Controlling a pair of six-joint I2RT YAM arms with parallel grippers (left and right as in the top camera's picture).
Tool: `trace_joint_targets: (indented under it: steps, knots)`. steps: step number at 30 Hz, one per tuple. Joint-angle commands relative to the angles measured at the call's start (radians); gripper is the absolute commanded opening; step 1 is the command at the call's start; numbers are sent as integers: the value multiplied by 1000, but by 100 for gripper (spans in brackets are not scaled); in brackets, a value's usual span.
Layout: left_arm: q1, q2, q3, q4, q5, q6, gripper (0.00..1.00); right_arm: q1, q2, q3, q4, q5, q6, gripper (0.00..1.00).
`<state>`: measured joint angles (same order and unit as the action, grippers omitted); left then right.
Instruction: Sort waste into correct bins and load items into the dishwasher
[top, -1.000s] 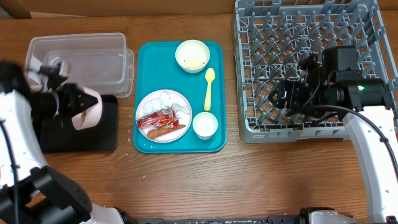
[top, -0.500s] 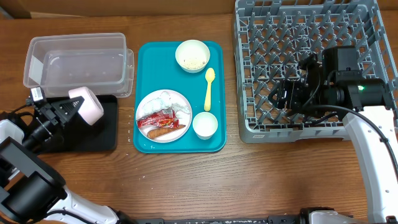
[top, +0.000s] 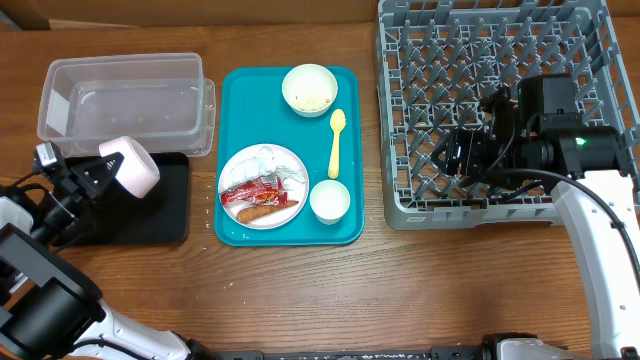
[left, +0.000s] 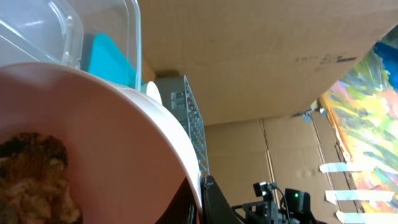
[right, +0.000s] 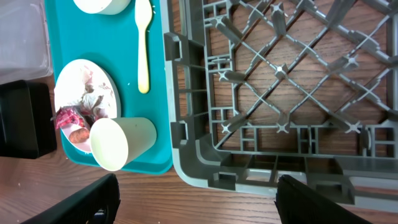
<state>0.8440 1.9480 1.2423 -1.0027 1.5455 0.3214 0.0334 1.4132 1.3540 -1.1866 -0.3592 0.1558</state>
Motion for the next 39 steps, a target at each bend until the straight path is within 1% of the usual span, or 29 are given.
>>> trace_joint_targets:
  steps: [1,3,5,9,11,15,18,20,23,24,26,28,30,32,34,36,37,38,39]
  knots:
    - [22,11,-3,69,35,-183,4,-2,-6,26,0,-1,-8,83]
    - [31,12,-3,103,35,-293,4,-2,-6,26,-2,-1,-8,83]
    - [34,12,-3,106,36,-325,4,-2,-6,26,-2,-1,-8,83]
    - [32,12,-3,106,35,-319,4,-2,-6,26,-6,-1,-8,83]
    - [32,12,-3,102,35,-342,4,-2,-6,26,-7,-1,-8,82]
    - [32,11,-3,122,35,-344,4,-2,-6,26,-3,-1,-8,82]
    - [23,3,19,118,35,-303,4,-2,-6,26,-1,-1,-8,82]
    - [-8,-29,55,110,35,-283,4,-2,-6,26,0,-1,-8,82]
    - [-102,-107,161,118,11,-285,4,-2,-6,26,0,-1,-8,82]
    - [-148,-134,216,118,-39,-302,4,-2,-6,26,0,-1,-8,82]
    - [-247,-177,324,119,-195,-358,4,-2,-6,26,2,-1,-8,82]
    - [-370,-206,437,122,-394,-390,4,-2,-6,26,3,-1,-8,82]
    - [-503,-213,539,120,-609,-390,4,-2,-6,26,2,-1,-8,82]
    - [-652,-211,607,123,-866,-386,6,-2,-6,26,2,-1,-8,83]
    - [-789,-209,619,138,-1120,-335,10,-2,-6,26,2,-1,-8,82]
    - [-917,-186,618,143,-1333,-267,11,-2,-6,26,3,-1,-8,83]
    - [-970,-166,618,142,-1409,-235,11,-2,-6,26,4,-1,-8,83]
    - [-1049,-119,618,140,-1519,-198,9,-2,-6,26,6,-1,-8,83]
    - [-1085,-89,618,137,-1576,-192,7,-2,-6,26,8,0,-8,83]
